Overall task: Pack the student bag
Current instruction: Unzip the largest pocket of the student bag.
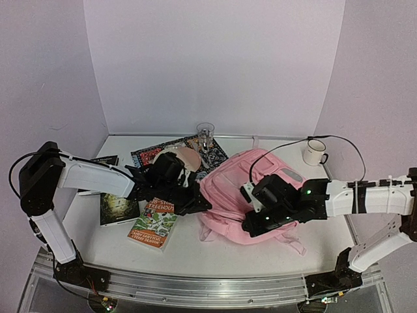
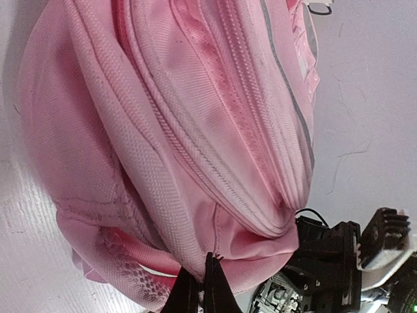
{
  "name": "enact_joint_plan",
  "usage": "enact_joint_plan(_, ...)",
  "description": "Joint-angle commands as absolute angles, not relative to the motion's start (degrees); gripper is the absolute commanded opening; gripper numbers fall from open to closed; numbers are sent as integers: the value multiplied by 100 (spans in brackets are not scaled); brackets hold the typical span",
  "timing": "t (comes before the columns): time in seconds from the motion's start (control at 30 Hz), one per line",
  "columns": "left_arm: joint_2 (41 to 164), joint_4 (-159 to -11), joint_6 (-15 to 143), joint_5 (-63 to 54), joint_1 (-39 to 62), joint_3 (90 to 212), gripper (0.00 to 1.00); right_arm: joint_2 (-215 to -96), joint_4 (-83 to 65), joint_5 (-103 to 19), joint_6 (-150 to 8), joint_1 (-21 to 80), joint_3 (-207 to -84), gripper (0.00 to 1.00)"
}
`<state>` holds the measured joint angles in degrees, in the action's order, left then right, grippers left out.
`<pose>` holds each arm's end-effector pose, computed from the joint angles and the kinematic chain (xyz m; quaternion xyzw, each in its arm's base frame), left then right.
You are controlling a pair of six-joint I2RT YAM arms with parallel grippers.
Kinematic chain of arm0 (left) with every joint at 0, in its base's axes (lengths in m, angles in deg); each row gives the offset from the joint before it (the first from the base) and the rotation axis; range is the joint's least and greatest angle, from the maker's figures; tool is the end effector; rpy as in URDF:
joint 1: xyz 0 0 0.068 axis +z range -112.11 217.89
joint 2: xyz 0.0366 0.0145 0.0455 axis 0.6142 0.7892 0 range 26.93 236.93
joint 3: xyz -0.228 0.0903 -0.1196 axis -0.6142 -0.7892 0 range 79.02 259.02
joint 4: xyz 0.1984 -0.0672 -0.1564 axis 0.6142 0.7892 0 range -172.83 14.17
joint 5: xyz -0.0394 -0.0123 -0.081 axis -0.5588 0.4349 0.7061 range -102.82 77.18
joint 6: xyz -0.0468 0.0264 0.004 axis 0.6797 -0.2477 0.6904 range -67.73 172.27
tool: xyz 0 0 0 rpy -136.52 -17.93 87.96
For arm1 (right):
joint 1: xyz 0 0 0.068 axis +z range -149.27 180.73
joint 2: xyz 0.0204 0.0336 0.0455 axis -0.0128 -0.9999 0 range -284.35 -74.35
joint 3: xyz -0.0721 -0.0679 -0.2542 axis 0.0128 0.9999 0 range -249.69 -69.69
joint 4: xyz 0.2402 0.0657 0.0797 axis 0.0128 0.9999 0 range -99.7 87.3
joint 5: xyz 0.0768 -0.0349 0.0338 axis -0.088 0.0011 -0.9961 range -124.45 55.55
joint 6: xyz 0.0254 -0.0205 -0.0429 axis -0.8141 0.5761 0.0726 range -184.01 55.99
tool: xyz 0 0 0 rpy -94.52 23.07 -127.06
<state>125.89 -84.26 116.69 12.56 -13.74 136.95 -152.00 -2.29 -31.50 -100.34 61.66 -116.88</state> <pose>0.2159 -0.2972 0.1912 -0.0053 0.8876 -0.4576 0.0513 0.1434 0.2539 0.2316 -0.1802 0.8799 0.3143 0.3076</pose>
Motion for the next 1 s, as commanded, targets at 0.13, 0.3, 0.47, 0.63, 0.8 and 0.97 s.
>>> enact_joint_plan(0.13, 12359, -7311, 10852, 926, -682, 13866, 0, -14086, 2201, -2549, -10319, 5492, -10960, 0)
enact_joint_plan(0.3, 12374, -6887, 10128, 1222, -614, 14065, 0, -13697, 2633, -2382, -10549, 4920, -10836, 0)
enact_joint_plan(0.47, 12182, -6485, 9531, 1412, -525, 14023, 0, -13642, 3104, -1998, -11093, 4537, -10920, 0)
enact_joint_plan(0.63, 12166, -6448, 9419, 1538, -506, 13953, 0, -13564, 2877, -1942, -11089, 4450, -10977, 0)
enact_joint_plan(0.8, 12478, -6727, 9483, 1518, -935, 14460, 0, -13818, 1830, -2509, -10479, 4450, -11077, 3)
enact_joint_plan(0.97, 12738, -7137, 9661, 1471, -1156, 14741, 7, -13824, 1640, -2592, -10105, 4450, -11268, 22)
